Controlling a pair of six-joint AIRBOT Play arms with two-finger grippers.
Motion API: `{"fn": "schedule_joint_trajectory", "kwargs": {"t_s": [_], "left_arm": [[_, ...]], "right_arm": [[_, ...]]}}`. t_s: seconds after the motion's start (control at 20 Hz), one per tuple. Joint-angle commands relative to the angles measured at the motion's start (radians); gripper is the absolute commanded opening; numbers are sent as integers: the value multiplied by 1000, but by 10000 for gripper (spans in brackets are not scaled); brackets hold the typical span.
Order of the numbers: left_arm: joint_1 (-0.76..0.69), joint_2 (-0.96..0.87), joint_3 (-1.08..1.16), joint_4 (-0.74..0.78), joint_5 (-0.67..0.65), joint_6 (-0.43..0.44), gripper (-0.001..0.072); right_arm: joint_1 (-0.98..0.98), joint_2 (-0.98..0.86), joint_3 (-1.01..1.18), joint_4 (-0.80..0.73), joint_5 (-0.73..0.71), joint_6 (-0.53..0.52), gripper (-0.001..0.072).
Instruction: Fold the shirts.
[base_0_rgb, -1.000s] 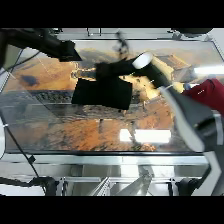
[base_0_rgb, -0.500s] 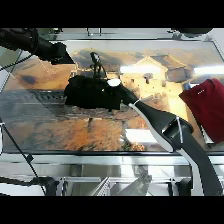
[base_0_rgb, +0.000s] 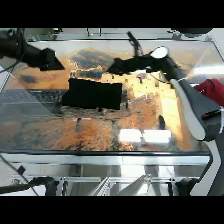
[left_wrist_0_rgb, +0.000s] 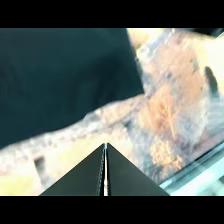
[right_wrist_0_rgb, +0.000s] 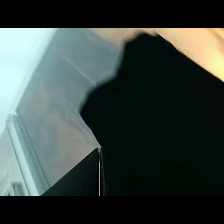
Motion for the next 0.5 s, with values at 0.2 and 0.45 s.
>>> {"fn": "schedule_joint_trajectory", "kwargs": {"t_s": [0.2, 0.45], "left_arm": [[119, 211, -341, -32, 225, 48, 10], [122, 220, -341, -46, 205, 63, 16]], "right_arm": [[-122, -5, -145, -152, 118, 103, 24], [-48, -16, -145, -247, -74, 88, 21]]}}
